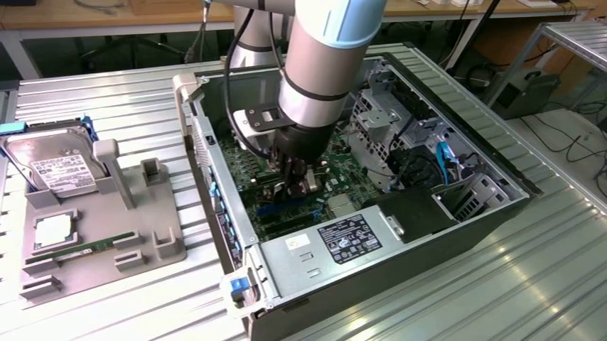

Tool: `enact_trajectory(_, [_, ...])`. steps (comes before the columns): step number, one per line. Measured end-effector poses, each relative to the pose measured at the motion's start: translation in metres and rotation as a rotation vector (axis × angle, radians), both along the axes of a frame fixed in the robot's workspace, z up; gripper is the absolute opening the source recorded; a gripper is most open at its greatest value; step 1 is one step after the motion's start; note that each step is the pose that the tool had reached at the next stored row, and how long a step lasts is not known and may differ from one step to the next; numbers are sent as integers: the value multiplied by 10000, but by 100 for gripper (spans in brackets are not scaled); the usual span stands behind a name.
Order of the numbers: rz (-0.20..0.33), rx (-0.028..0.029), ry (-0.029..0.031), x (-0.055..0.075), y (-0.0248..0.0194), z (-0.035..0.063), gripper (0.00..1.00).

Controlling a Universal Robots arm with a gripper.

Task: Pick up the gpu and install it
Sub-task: 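Insert the gpu into the slot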

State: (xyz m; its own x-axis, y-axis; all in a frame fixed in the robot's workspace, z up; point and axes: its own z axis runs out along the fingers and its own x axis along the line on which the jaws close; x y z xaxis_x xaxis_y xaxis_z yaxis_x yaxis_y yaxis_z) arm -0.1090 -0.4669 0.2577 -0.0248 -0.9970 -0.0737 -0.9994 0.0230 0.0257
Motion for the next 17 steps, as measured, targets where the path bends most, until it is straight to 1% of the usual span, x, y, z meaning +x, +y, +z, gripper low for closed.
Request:
enact_trajectory(7, [12, -6, 2, 0, -1, -7, 26])
enact_trajectory(10, [13, -28, 2, 0, -2, -20, 26])
enact_trajectory(13, [13, -73, 2, 0, -2, -26, 26])
enact_trajectory(14, [12, -97, 2, -1, -2, -27, 26])
enact_trajectory(17, [12, -206, 1, -5, -2, -30, 26])
